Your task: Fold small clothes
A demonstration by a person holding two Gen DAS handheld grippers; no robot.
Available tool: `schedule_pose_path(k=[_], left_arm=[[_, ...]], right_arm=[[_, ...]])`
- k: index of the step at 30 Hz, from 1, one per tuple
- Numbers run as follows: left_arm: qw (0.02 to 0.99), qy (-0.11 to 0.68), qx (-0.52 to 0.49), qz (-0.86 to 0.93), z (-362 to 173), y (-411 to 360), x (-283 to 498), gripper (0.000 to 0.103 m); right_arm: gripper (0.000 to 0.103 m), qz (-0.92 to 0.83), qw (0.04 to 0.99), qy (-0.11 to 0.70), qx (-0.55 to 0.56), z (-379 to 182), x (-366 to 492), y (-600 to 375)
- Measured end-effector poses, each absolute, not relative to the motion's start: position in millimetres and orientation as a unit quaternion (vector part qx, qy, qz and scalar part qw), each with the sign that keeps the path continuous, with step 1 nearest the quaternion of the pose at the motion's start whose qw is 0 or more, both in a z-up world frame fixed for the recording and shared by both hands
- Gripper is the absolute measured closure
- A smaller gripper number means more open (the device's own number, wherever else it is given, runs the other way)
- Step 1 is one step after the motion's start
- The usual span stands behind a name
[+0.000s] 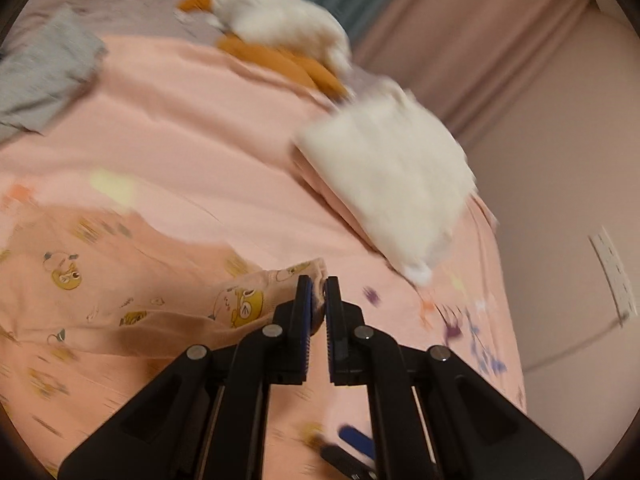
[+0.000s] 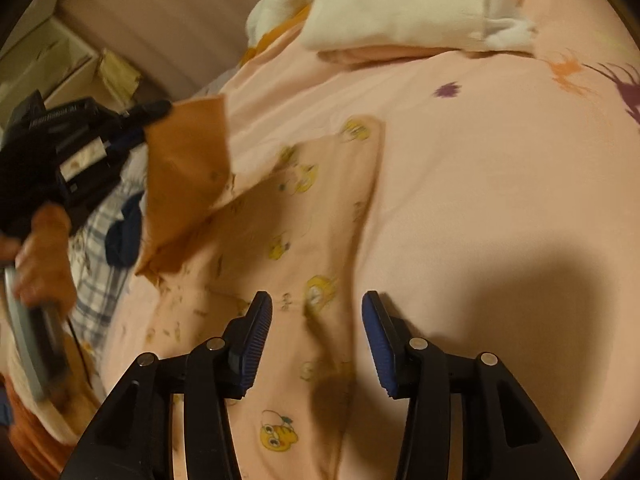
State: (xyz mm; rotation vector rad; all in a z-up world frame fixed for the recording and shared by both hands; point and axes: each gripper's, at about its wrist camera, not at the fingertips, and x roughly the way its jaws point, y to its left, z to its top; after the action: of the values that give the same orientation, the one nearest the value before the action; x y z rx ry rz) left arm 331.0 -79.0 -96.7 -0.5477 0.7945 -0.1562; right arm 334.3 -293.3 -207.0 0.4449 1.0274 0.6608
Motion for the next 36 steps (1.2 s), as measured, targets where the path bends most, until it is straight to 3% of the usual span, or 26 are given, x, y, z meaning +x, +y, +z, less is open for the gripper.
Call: schedule_pose_path(k=[5,6,9,12,16,22,27,36], left_arm=[[0.868,0.433,-0.225,-0.089,-129,-117,342,0.097],[0.856,0.457,-0.224,-0.098,-138,-119,345,0.091],[0.825,0.499,-0.237,-0.117,-151,-119,348,0.045],[0.825,0.489,-0.253,-0.128,-147,-107,339,0.039],[0.849,0.475,-0.207,-0.103,-127,-75,322,0.023],[0.887,0.437,-0.149,0.015,-115,27,284,0.022],[0.879,0.433,-0.13,0.15,-131,113,260,0.023],[0.874,0.437,0.046,0.209,-184,109,236,0.023]], right_arm=[[0.056,0.284,0.795,0.469,0.261,-208,337,-322],[0.055,0.281,0.794,0.466,0.272,-209,338,-327],[0.053,0.274,0.79,0.465,0.292,-212,340,-336],[0.053,0.286,0.783,0.473,0.287,-215,345,-327],[0.053,0.308,0.78,0.458,0.295,-211,347,-317],[0.053,0.341,0.777,0.414,0.329,-204,345,-320],[0.053,0.33,0.776,0.425,0.329,-208,348,-317],[0.053,0.326,0.789,0.444,0.275,-208,345,-297]])
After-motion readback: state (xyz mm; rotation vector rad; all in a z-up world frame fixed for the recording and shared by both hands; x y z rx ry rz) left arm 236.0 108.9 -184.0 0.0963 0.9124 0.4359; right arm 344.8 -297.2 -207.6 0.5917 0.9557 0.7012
